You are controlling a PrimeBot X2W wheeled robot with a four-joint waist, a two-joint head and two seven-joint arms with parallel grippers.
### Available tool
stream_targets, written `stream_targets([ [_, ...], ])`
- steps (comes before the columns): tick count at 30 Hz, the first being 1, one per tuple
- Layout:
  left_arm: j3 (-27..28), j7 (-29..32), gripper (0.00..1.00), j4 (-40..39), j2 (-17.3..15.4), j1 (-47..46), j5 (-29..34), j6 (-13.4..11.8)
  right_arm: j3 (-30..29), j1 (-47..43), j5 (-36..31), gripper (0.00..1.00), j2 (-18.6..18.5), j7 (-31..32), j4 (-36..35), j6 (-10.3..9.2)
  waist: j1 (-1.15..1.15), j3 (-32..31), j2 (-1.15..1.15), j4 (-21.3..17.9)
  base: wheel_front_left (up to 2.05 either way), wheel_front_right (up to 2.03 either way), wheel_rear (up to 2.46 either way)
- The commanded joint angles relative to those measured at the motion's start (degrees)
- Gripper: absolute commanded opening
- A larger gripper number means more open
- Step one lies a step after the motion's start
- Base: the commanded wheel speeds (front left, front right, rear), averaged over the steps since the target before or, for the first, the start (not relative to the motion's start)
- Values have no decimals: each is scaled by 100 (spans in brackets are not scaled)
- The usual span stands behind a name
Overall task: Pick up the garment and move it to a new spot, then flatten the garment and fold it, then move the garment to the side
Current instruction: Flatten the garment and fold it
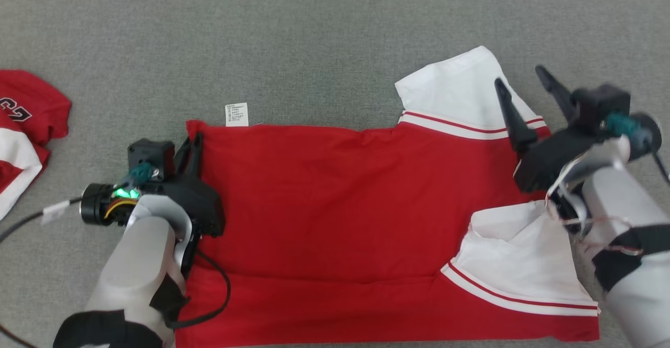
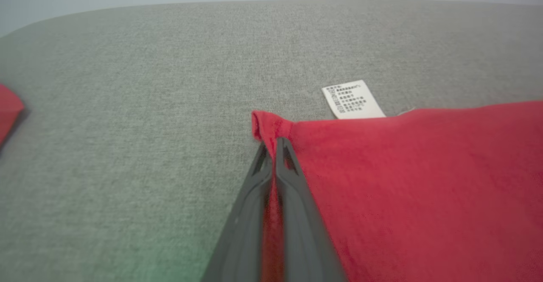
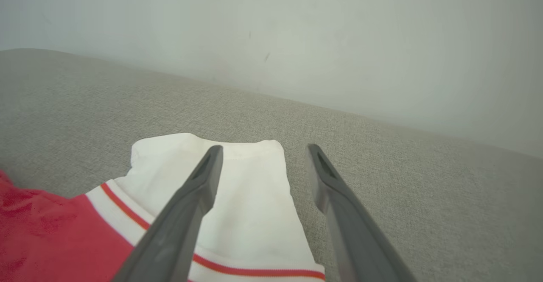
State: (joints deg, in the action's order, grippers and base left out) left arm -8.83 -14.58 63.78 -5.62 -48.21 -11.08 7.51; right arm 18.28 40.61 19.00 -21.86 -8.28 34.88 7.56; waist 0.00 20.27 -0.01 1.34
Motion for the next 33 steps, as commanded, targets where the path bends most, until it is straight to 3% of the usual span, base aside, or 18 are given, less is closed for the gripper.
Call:
stream_targets([
  [1, -146, 151, 0, 122, 36, -154, -105, -9, 180, 301, 183, 100, -115, 186, 67, -16, 0, 80, 1, 72, 0, 0, 0],
  [12, -1066, 776, 0, 44, 2, -864, -611, -10, 1107, 1814, 1121, 100, -467, 2362, 1053, -16, 0, 453, 1, 430, 0, 0, 0],
  [22, -1589, 871, 0, -122, -14, -1021, -1120, -12, 1538, 2483, 1356, 100, -522, 3646, 1794, -16, 0, 690, 1, 666, 0, 0, 0],
  [23, -1622, 839, 0, -132, -33, -1020, -1179, -12, 1563, 2489, 1387, 90, -511, 3677, 1815, -16, 0, 699, 1, 674, 0, 0, 0],
  [24, -1652, 813, 0, -134, -64, -1029, -1212, -13, 1584, 2506, 1407, 38, -507, 3648, 1816, -16, 0, 710, 1, 676, 0, 0, 0],
  [25, -1690, 797, 0, -131, -90, -1036, -1236, -13, 1622, 2533, 1388, 0, -528, 3603, 1823, -16, 0, 715, 1, 676, 0, 0, 0],
  [33, -1791, 341, 0, -39, -279, -1031, -1438, -13, 1451, 2793, 1089, 0, -685, 2634, 2128, -16, 0, 583, 1, 572, 0, 0, 0],
])
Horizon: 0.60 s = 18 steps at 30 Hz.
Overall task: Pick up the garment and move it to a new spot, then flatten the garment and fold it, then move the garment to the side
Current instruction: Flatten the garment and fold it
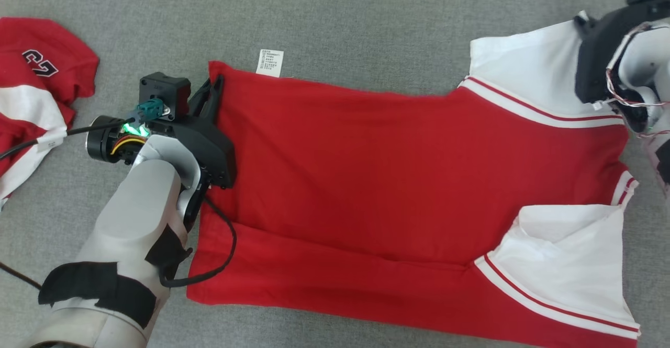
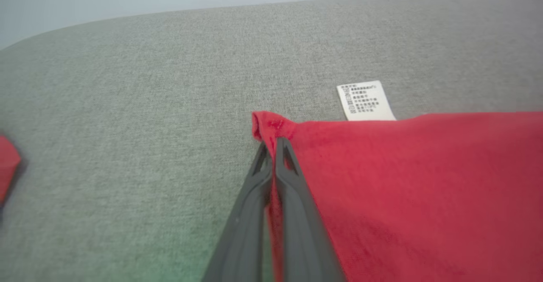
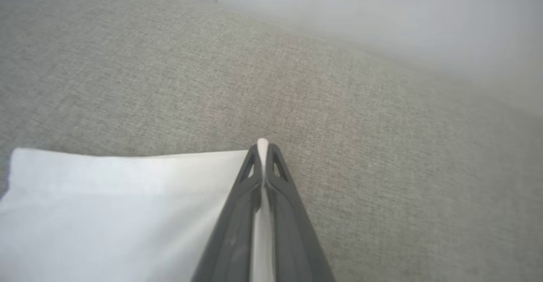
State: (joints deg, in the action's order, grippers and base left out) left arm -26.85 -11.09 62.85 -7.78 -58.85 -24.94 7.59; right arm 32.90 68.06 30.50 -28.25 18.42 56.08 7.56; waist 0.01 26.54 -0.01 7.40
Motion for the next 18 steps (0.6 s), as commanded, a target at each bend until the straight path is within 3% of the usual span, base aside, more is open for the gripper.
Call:
stream_targets([
  [1, 23, -55, 0, 75, -82, 58, -83, -21, -42, 61, -103, 0, -17, -197, 73, -16, -1, -85, 1, -57, 0, 0, 0],
  [9, 46, -368, 0, 66, -269, 374, -110, -39, -298, -301, -67, 0, 206, -1289, 379, -16, -1, -519, 1, -258, 0, 0, 0],
  [18, 393, -410, 0, -778, -568, 1343, -45, -200, -210, -1116, 277, 0, 235, -2140, -158, -16, -1, -1039, 1, -642, 0, 0, 0],
])
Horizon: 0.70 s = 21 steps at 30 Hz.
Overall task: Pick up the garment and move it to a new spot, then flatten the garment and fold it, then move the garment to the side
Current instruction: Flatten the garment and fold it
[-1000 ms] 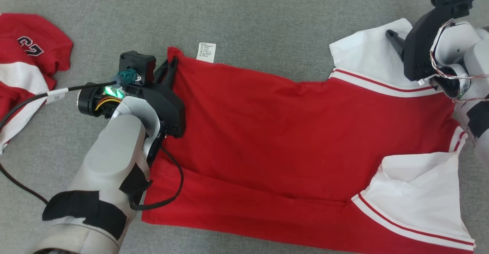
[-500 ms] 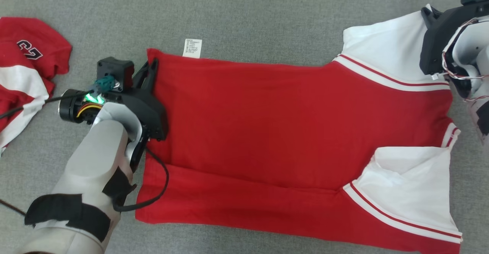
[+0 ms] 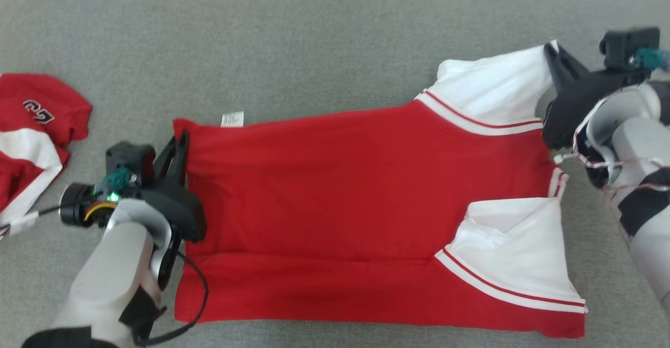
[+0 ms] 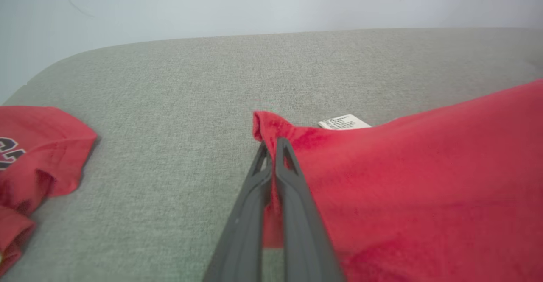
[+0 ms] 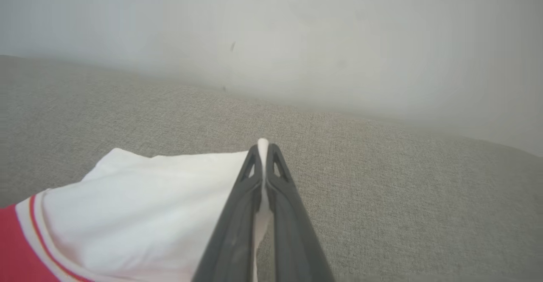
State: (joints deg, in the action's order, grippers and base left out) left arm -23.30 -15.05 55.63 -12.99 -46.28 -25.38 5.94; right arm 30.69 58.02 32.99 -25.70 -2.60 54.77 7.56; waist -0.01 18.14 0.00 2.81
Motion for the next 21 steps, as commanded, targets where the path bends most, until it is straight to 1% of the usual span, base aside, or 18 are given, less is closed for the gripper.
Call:
stream_targets([
  [1, 83, -15, 0, -148, -68, 225, 23, -54, 20, -250, 118, 0, -17, -96, -120, -16, 1, -258, 0, -213, 0, 0, 0],
  [5, 293, -16, 0, -550, -90, 738, 103, -145, 31, -810, 378, 0, -70, -234, -525, -16, 1, -467, 0, -301, 0, 0, 0],
  [6, 293, -16, 0, -550, -90, 738, 103, -145, 31, -810, 378, 0, -70, -234, -525, -16, 1, -467, 0, -301, 0, 0, 0],
  [8, 378, -16, 0, -723, -113, 988, 176, -170, 19, -1137, 606, 0, -75, -211, -780, -16, 1, -555, 0, -335, 0, 0, 0],
  [13, 618, -17, 0, -1016, -81, 1553, 317, -189, -28, -1832, 833, 0, -221, -253, -1373, -16, 1, -767, 0, -411, 0, 0, 0],
  [19, 986, -17, 0, -1372, 39, 2183, 408, -218, -309, -2648, 949, 0, -193, -313, -1894, -16, 1, -1049, 0, -479, 0, 0, 0],
  [21, 1107, -17, 0, -1470, 79, 2382, 459, -216, -426, -2938, 987, 0, -95, -346, -2028, -16, 1, -1142, 0, -503, 0, 0, 0],
])
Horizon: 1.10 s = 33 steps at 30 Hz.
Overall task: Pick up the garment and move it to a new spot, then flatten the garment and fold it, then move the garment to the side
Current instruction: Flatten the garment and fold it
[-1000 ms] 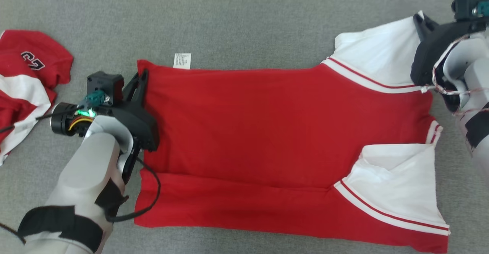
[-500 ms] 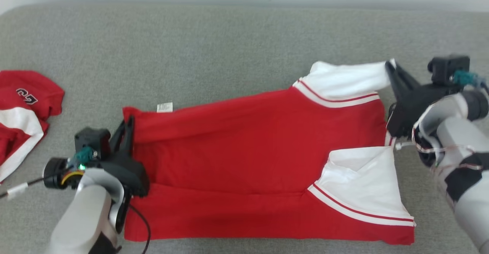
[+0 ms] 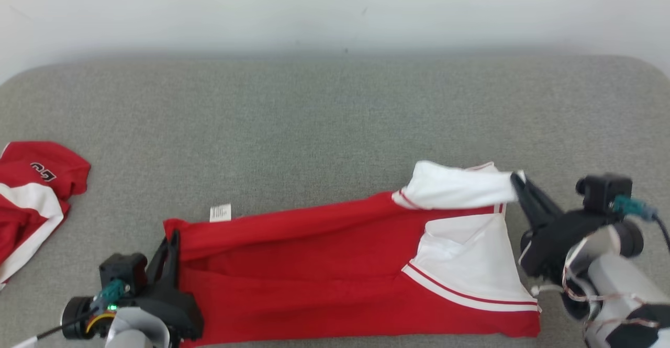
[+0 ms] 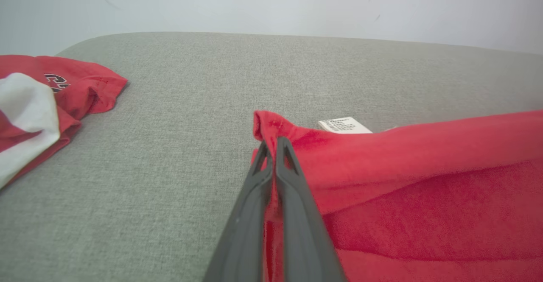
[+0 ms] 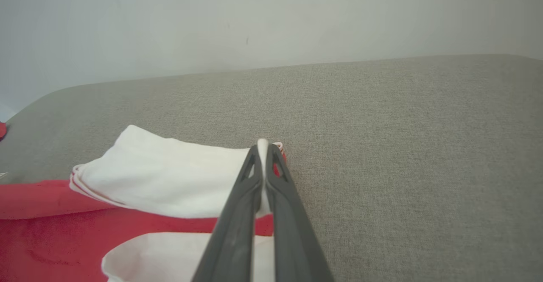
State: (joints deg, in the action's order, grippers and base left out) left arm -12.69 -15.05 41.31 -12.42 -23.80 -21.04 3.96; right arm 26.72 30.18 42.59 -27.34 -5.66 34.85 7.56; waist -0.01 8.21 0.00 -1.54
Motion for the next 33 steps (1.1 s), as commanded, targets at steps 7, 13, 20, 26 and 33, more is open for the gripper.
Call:
stream_targets([
  [7, 460, -17, 0, -318, 157, 629, 217, 62, -481, -1005, -67, 0, 431, -147, -405, -16, 1, -398, 0, -136, 0, 0, 0],
  [13, 718, -17, 0, -404, 258, 848, 397, 147, -916, -1526, -266, 0, 704, -148, -534, -16, 1, -514, 0, -165, 0, 0, 0],
  [20, 1002, -17, 0, -309, 386, 1074, 617, 169, -1259, -1875, -545, 0, 951, -28, -730, -16, 1, -554, 0, -221, 0, 0, 0],
  [26, 1299, -17, 100, -634, 522, 1379, 921, -55, -1587, -1977, -792, 100, 1114, -239, -789, -16, 1, -572, 0, -218, 0, 0, 0],
  [33, 1588, -17, 100, -1132, 710, 1969, 1202, -241, -1814, -2107, -1111, 100, 1296, -467, -694, -16, 1, -728, 0, -152, 0, 0, 0],
])
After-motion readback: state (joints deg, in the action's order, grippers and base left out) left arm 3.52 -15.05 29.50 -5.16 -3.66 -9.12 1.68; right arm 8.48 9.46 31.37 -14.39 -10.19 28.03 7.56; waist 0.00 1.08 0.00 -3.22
